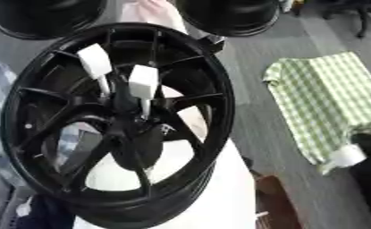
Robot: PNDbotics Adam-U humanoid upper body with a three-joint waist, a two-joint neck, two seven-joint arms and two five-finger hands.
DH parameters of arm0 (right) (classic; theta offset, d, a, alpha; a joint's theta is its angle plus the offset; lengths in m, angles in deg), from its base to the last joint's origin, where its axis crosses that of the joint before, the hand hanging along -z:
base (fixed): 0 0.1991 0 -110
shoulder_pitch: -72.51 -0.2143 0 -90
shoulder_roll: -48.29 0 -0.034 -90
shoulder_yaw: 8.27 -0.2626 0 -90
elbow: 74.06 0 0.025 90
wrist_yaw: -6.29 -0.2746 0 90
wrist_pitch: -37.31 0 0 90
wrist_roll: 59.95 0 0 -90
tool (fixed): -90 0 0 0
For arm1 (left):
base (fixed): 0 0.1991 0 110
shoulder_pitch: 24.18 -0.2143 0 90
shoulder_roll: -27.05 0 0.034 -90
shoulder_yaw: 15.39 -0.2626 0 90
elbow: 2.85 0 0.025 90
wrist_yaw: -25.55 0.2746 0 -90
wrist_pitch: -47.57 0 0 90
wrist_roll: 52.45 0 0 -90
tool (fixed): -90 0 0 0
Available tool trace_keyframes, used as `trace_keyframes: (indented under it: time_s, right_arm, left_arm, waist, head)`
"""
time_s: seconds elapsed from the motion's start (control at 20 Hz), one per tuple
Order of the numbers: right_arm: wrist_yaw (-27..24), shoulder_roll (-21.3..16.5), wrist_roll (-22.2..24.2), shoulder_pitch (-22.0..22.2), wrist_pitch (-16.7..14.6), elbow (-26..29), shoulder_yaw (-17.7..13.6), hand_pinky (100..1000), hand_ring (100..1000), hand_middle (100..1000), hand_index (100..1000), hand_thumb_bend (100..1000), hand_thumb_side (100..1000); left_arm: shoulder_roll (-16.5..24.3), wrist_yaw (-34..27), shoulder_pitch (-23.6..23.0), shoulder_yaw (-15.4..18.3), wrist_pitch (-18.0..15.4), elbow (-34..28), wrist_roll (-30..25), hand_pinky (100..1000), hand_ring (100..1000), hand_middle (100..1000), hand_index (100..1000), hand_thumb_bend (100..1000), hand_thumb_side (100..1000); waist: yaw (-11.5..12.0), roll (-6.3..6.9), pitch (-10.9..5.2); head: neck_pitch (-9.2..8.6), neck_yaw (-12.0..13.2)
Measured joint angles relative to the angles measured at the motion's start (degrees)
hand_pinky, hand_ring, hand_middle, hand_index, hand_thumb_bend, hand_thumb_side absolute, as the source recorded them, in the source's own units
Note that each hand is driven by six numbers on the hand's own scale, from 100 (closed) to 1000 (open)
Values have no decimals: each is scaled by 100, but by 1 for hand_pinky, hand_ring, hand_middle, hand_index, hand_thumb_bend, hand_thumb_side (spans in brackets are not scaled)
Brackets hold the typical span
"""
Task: Pull the pin out of the wheel hub.
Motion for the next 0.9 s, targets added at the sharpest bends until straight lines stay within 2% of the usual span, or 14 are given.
trace_keyframes:
  time_s: [0.15,0.3,0.45,0.6,0.65,0.7,0.9]
  right_arm:
    - [0,52,-181,-8,15,-10,-50,745,846,820,906,694,350]
    - [-264,86,-467,-72,23,50,-74,716,801,741,855,631,292]
    - [-837,108,-877,-192,-71,201,-44,691,760,675,822,521,239]
    - [-1463,199,-1174,-385,-250,258,79,681,747,653,817,448,260]
    - [-1662,242,-1230,-473,-311,255,128,680,746,649,819,439,167]
    - [-1848,289,-1263,-573,-367,222,180,681,747,653,822,361,328]
    - [-2339,506,-1191,-919,-569,-173,364,690,757,664,834,297,440]
  left_arm:
    - [1,0,0,0,-9,13,-4,622,567,418,701,100,760]
    - [1,0,0,0,-21,31,-4,622,567,418,701,100,759]
    - [1,-2,0,-4,-28,31,-10,622,567,418,701,100,758]
    - [-3,-11,31,-14,-33,31,-37,622,567,419,701,100,750]
    - [-9,-15,72,-27,-31,30,-45,622,567,419,700,100,745]
    - [-22,-16,126,-46,-26,27,-55,622,568,420,700,100,737]
    - [-175,26,367,-130,-20,-48,-133,623,568,422,700,100,710]
  waist:
    - [-9,20,1]
    - [-10,21,1]
    - [-11,43,1]
    - [-6,73,1]
    - [-3,83,1]
    - [0,91,1]
    - [32,133,0]
  head:
    - [0,42]
    - [0,56]
    - [0,57]
    - [0,55]
    - [0,54]
    - [0,54]
    - [1,52]
